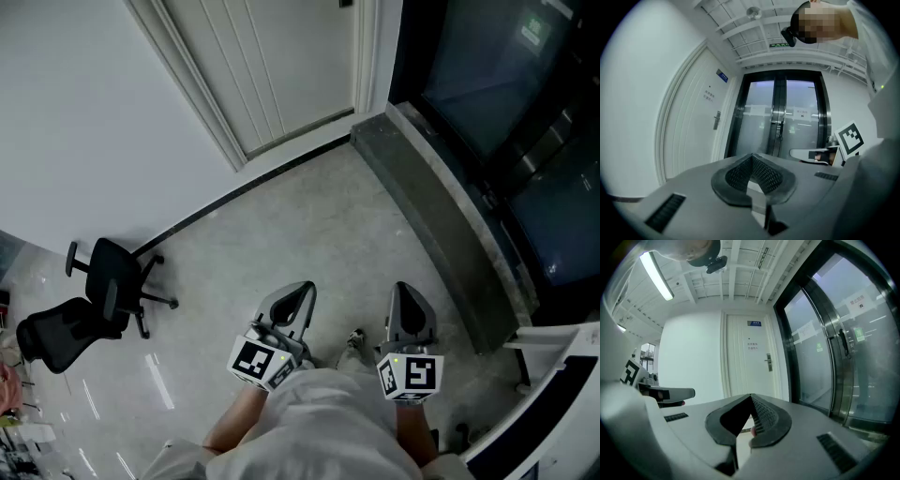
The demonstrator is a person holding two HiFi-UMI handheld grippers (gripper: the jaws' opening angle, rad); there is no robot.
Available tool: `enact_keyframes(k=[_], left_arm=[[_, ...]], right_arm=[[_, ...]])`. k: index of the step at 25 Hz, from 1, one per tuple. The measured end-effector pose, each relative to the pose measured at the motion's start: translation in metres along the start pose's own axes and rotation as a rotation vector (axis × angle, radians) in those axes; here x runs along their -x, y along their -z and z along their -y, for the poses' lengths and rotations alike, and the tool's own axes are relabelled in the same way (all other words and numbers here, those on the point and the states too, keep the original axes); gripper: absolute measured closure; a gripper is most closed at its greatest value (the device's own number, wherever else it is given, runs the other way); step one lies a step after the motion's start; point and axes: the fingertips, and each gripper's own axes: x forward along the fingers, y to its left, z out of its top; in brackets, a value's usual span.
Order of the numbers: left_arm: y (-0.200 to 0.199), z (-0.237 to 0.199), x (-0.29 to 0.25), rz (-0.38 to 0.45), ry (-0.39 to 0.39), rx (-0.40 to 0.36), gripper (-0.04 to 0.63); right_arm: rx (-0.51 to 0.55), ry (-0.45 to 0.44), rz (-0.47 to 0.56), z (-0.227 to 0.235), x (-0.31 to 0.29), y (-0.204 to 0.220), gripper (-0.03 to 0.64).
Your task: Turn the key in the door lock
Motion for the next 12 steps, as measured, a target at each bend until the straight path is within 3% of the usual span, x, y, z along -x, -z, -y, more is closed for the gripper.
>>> enact_keyframes(k=[4, 7, 12], left_arm=[[-0.006, -0.043, 0.064, -0.011, -0.027, -0.046, 0.592], [-0.001, -0.070, 0.107, -0.025, -0.043, -0.034, 0.592], [-0.011, -0.077, 0.142, 0.020, -0.044, -0.008, 0.592]], right_arm=[[-0.061, -0.018, -0.012, -0.078, 0.007, 0.011, 0.617], [-0.044, -0.020, -0.008, -0.126, 0.016, 0.014, 0.617], [0.019, -0.021, 0.002, -0.159, 0.030, 0.004, 0.617]])
